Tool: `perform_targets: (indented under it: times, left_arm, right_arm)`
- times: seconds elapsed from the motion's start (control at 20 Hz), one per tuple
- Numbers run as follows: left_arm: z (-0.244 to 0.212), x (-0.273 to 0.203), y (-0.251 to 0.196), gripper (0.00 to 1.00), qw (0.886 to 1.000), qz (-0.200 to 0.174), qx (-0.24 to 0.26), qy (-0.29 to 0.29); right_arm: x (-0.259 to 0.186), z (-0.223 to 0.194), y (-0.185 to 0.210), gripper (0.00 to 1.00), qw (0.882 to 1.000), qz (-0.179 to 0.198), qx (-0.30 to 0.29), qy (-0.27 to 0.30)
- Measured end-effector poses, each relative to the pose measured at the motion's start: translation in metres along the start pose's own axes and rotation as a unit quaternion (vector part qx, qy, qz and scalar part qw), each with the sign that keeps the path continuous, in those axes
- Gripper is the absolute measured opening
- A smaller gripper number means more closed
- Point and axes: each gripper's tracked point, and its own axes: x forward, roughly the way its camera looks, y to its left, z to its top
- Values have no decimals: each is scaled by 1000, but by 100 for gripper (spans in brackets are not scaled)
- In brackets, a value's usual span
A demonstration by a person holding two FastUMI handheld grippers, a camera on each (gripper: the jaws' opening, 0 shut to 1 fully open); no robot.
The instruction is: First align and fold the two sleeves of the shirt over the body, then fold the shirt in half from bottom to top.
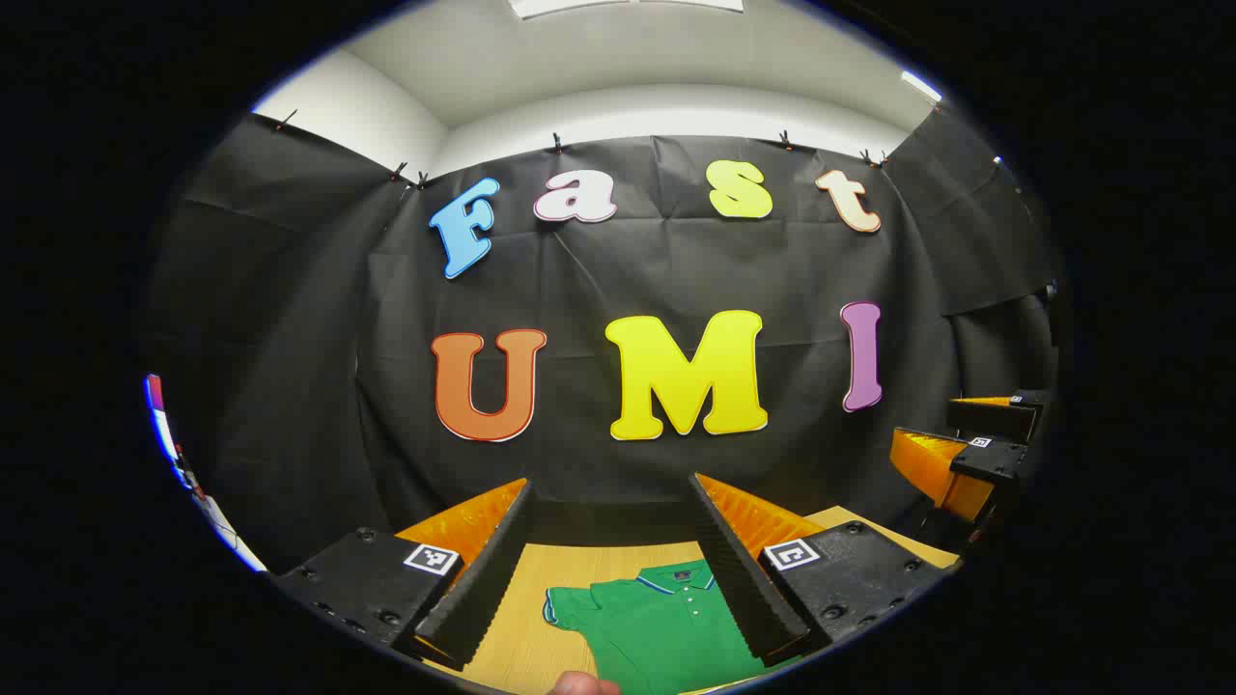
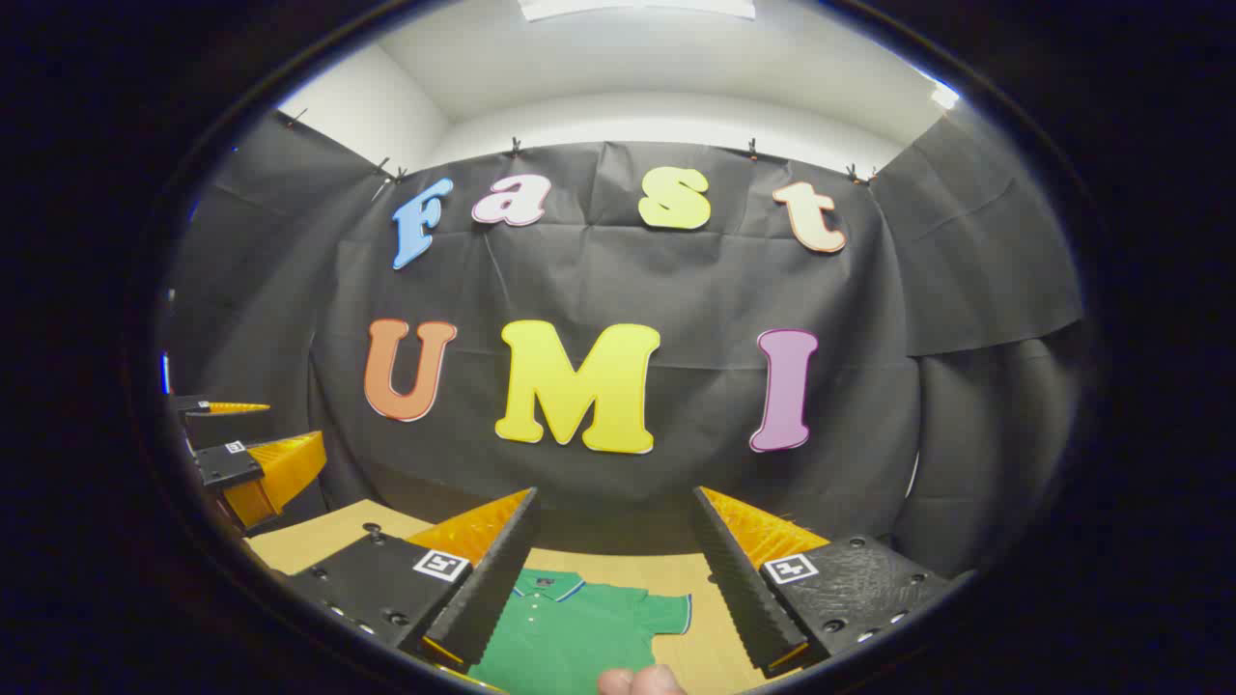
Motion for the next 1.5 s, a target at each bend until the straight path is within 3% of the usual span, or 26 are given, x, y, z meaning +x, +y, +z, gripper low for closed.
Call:
perform_targets:
  times: [1.05, 1.5]
  left_arm:
    - [-7, 19, -15, 99, 1000, 2, -7, 15]
    - [-16, 29, -16, 99, 1000, 9, -6, 27]
  right_arm:
    - [29, -15, -17, 96, 1000, 6, 3, 24]
    - [51, -67, -34, 97, 996, 9, -9, 84]
